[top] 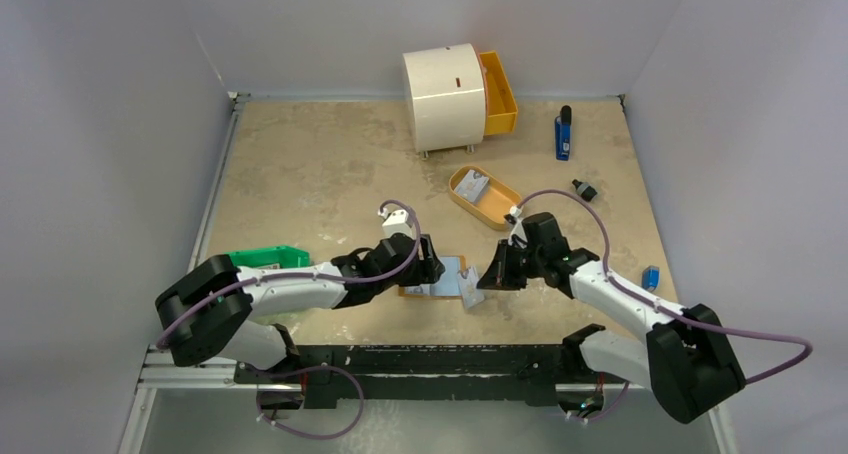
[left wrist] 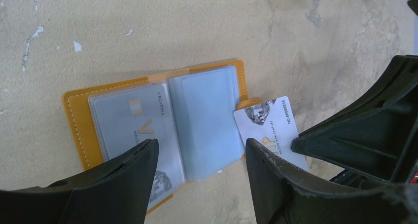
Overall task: Put the credit cards into the card holder
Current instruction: Insert the credit card into the card holder.
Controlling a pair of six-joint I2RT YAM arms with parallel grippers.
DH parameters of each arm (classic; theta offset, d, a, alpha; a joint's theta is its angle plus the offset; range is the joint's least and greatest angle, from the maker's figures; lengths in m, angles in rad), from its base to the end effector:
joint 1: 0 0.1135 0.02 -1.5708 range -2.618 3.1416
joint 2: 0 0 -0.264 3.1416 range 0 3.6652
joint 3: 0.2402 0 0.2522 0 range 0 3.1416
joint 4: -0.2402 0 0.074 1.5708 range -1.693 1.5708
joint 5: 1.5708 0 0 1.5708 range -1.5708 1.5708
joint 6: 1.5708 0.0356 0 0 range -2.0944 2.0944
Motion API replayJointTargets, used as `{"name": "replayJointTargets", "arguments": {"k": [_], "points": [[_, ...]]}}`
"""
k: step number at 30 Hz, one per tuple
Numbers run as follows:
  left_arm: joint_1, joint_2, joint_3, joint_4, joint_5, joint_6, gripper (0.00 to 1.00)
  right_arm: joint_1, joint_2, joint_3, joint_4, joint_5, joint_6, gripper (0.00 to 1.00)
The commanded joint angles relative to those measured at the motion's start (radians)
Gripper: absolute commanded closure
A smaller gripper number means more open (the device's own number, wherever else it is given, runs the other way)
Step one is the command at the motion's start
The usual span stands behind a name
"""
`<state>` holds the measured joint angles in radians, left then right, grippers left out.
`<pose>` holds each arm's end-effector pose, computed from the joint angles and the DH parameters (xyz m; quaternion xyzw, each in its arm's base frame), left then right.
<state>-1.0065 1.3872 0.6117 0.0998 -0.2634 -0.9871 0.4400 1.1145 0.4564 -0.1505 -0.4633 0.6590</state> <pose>0.1540 -0.2260 0.1766 -0.0482 0.8942 -0.2960 0.3324 0.1807 0.1027 0.1716 0.0139 0.9074 0.3708 0.1974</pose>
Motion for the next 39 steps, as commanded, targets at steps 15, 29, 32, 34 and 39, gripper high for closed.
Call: {"name": "replayJointTargets", "arguments": {"k": [15, 29, 32, 34, 39], "points": [[-0.011, 0.124, 0.066, 0.009, -0.032, -0.012, 0.44, 0.039, 0.053, -0.016, 0.145, -0.065, 0.024, 1.0], [-0.011, 0.163, 0.082, -0.052, -0.091, 0.001, 0.81, 0.045, 0.011, -0.002, 0.091, -0.027, 0.01, 1.0], [-0.011, 0.171, 0.08, -0.054, -0.099, 0.002, 0.87, 0.045, -0.03, 0.006, 0.055, 0.005, 0.005, 1.0], [-0.011, 0.174, 0.077, -0.055, -0.104, 0.003, 0.91, 0.045, -0.055, 0.01, 0.033, 0.022, 0.003, 1.0], [-0.011, 0.179, 0.072, -0.058, -0.11, 0.002, 1.0, 0.045, -0.06, 0.009, 0.033, 0.022, 0.0, 1.0]]}}
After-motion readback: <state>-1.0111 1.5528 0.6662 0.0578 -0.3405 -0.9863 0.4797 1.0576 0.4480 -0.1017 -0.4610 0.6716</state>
